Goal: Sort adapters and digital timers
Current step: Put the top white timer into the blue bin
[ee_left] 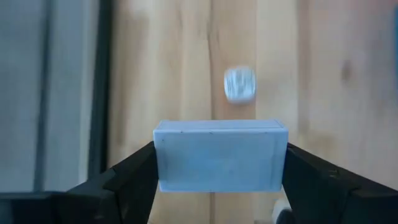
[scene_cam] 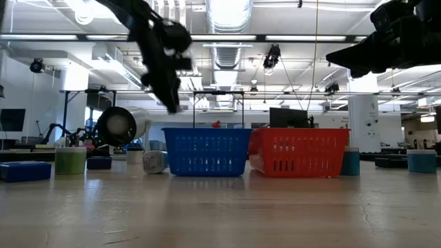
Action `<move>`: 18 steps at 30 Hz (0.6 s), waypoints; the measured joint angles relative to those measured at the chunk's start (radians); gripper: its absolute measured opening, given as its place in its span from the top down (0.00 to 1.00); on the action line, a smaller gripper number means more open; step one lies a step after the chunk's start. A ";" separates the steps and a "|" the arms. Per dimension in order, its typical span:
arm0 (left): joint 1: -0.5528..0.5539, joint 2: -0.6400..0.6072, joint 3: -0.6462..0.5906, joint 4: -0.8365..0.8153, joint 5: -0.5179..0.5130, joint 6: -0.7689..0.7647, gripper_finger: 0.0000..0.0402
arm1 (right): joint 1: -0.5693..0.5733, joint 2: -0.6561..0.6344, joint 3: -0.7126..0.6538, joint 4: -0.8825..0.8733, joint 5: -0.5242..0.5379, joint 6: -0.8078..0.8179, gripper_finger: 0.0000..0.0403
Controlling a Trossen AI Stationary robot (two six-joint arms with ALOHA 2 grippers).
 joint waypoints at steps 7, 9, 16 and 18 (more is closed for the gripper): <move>-0.024 -0.328 -0.269 0.396 0.202 -0.260 0.28 | 0.000 0.000 0.000 -0.001 0.000 0.012 0.98; -0.033 -0.419 -0.359 0.508 0.198 -0.320 0.28 | 0.000 0.000 0.000 -0.001 0.000 0.011 0.98; -0.042 -0.665 -0.675 0.929 0.195 -0.543 0.28 | 0.000 -0.002 0.000 0.016 0.001 0.001 0.98; -0.044 -0.712 -0.756 1.013 0.195 -0.560 0.28 | 0.000 -0.001 0.000 0.018 0.007 -0.020 0.98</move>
